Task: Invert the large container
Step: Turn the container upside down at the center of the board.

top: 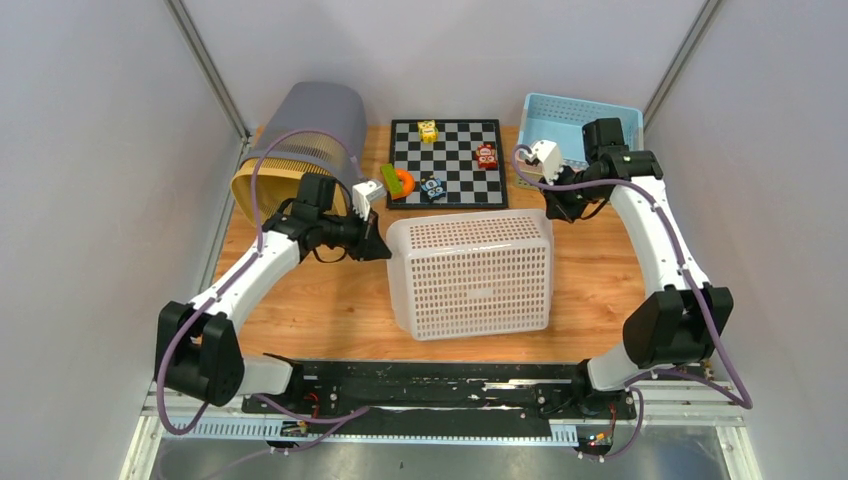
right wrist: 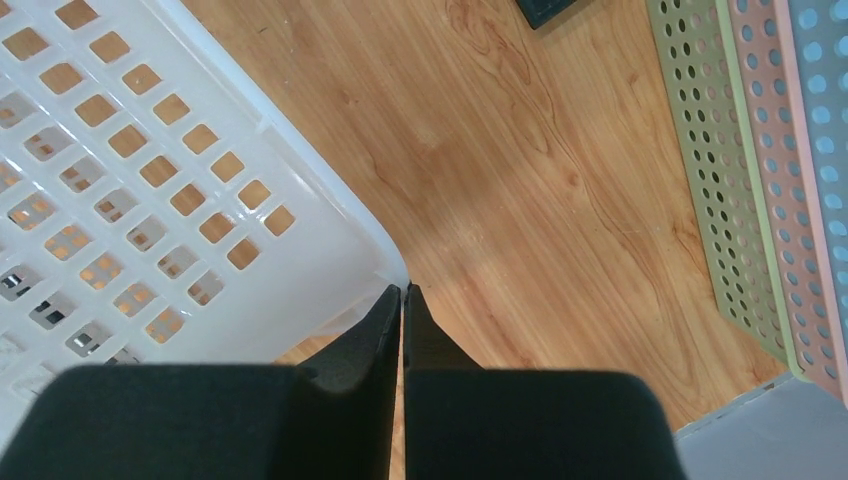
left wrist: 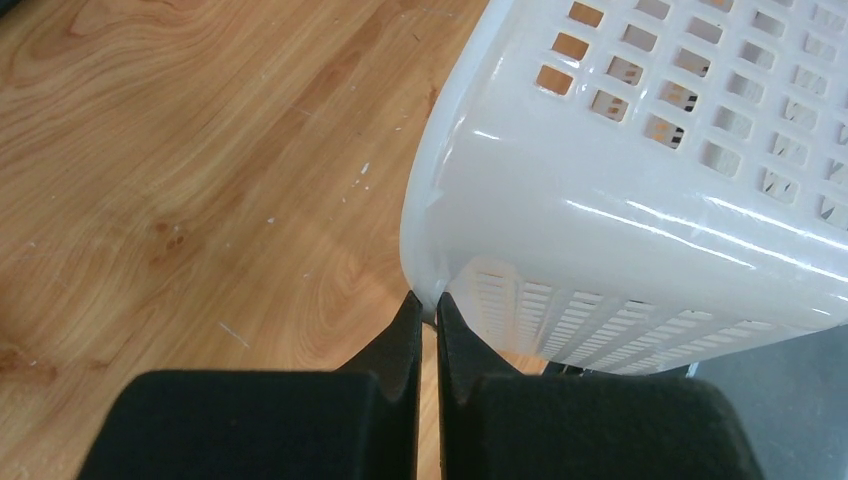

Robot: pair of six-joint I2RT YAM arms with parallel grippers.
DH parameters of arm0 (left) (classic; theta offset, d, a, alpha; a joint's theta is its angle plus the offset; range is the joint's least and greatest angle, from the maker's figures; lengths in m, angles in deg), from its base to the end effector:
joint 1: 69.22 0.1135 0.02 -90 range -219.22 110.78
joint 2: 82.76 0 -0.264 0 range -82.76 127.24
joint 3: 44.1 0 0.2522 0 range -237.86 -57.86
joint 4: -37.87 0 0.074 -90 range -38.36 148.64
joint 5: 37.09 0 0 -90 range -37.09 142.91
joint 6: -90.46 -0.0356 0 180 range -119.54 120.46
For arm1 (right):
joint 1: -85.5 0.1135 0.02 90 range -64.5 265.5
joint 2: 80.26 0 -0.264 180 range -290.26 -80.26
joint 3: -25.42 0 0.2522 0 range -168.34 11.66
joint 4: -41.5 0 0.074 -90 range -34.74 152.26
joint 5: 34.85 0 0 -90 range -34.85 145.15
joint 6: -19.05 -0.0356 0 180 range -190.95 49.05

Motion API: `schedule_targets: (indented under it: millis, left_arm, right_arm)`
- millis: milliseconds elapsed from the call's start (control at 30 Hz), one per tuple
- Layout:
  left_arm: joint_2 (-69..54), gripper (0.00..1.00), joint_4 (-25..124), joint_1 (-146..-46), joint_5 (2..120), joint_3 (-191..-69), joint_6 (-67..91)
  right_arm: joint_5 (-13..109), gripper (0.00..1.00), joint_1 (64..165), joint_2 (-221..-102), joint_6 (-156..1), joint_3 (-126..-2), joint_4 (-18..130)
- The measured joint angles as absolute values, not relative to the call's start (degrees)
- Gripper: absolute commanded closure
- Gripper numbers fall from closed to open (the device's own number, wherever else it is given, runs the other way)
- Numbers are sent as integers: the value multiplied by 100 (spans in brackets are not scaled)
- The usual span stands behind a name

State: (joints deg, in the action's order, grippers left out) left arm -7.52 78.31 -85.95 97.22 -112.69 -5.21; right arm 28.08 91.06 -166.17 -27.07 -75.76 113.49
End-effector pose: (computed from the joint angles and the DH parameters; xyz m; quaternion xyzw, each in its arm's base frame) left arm 0.2523 -0.1018 0.2667 0.3027 0.8188 -0.3820 0.3034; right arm 0.2995 0.0454 0.3549 -0.4504 0.8181 0.1204 0.3366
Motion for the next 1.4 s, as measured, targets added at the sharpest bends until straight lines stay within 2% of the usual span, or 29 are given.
schedule_targets:
  millis: [333,400,433,567,667,767,933,1067,1133,1200,1267,1300,1400]
  left_arm:
    - [-210,100,7693,-8595,9744,-11337,-320]
    - [-101,100,7685,-8595,9749,-11359,-278]
    - [-51,100,7683,-8595,9749,-11370,-250]
    - [127,100,7584,-8595,9744,-11411,-108]
    - [229,100,7361,-8663,9738,-11422,34]
    - [290,100,7197,-8698,9720,-11422,168]
    - [343,100,7027,-8702,9628,-11422,393]
    - [356,100,6900,-8704,9482,-11420,544]
    - [356,100,6821,-8704,9392,-11413,594]
    - [356,100,6732,-8704,9307,-11378,657]
    - [358,100,6668,-8704,9228,-11330,705]
    - [367,100,6655,-8704,9193,-11311,732]
    - [413,100,6563,-8702,9097,-11241,804]
  right_arm:
    - [2782,97,9025,-16848,-2771,-7416,11035]
    - [2797,95,9021,-16861,-2788,-7355,10998]
    - [2817,91,9021,-16861,-2797,-7333,10980]
    - [2824,67,9016,-16866,-2950,-7274,10908]
    - [2668,55,9023,-16866,-3107,-7244,10834]
    - [2638,49,9023,-16857,-3251,-7185,10731]
    - [2780,45,9012,-16780,-3457,-7043,10560]
    - [3084,38,8984,-16619,-3614,-6990,10434]
    - [3272,29,8966,-16457,-3691,-6951,10324]
    - [3453,14,8946,-16201,-3754,-6883,10184]
    - [3576,10,8940,-15915,-3835,-6824,10053]
    - [3617,4,8935,-15760,-3866,-6796,9983]
    - [3689,2,8931,-15296,-3977,-6691,9774]
